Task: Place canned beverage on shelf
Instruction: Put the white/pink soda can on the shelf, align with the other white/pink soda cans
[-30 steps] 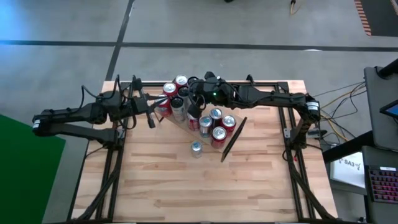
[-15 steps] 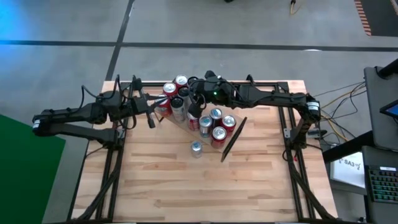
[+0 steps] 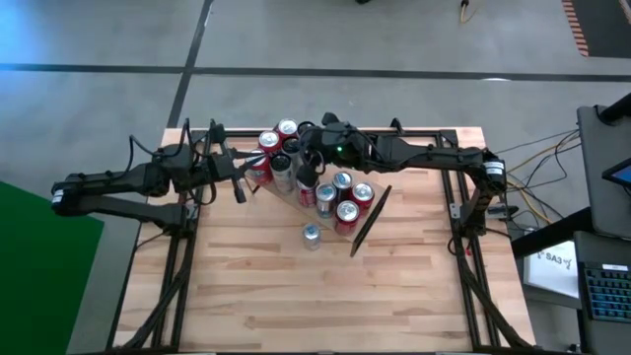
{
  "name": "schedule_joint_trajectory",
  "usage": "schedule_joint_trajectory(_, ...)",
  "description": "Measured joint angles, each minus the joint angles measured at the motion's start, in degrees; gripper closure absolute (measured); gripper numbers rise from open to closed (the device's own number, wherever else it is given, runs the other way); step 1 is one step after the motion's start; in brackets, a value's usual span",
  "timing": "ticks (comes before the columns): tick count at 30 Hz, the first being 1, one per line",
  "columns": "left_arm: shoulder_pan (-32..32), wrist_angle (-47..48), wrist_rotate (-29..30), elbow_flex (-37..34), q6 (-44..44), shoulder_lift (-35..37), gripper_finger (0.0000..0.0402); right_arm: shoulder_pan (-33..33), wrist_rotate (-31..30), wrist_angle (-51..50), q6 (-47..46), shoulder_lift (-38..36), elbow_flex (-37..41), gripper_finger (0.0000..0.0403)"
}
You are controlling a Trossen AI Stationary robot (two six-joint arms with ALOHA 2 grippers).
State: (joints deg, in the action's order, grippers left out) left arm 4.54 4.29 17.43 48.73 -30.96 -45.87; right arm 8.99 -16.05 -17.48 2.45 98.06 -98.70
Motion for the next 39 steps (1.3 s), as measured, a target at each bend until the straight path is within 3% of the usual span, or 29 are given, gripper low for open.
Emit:
schedule_joint_trajectory(22, 0.02, 0.02, 0.02, 0.0, -0.02, 0.0, 0.0402, 0.0, -0.01, -7.84, 1.29, -0.04, -3.07, 0.0394)
schedule_joint_trajectory(39, 0.02, 0.02, 0.02, 0.0, 0.0, 0.0, 0.0402, 0.02, 0.26, -4.29, 2.62, -0.04, -3.21, 0.0394)
